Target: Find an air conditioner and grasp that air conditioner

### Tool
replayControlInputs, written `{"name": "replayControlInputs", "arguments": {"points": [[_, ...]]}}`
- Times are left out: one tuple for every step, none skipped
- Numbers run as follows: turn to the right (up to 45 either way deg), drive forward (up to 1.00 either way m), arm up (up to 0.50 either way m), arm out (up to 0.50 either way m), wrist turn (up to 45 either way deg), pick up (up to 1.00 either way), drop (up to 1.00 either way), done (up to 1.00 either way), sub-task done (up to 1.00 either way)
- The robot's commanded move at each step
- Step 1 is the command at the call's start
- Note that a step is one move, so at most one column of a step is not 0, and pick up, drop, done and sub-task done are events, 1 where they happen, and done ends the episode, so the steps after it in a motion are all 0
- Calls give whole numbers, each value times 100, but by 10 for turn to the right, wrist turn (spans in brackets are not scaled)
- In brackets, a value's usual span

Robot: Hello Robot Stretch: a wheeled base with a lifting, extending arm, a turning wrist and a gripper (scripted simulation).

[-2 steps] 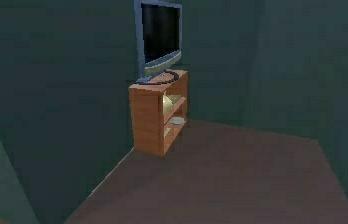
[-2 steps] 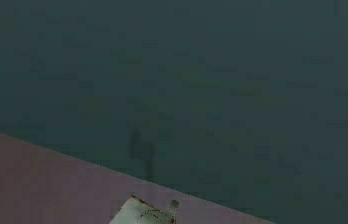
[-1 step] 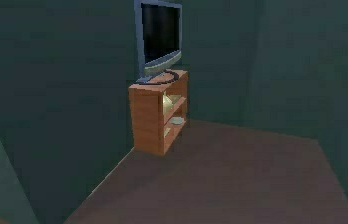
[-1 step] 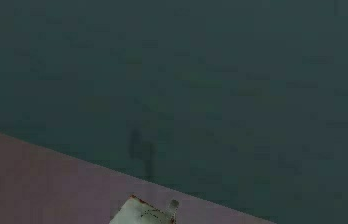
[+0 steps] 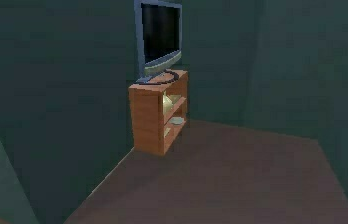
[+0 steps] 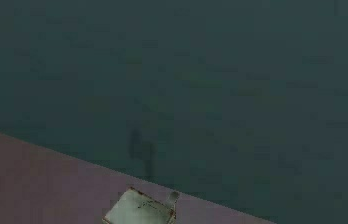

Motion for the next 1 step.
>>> {"name": "replayControlInputs", "arguments": {"points": [[0, 0, 0, 0, 0, 0, 0, 100, 0]]}}
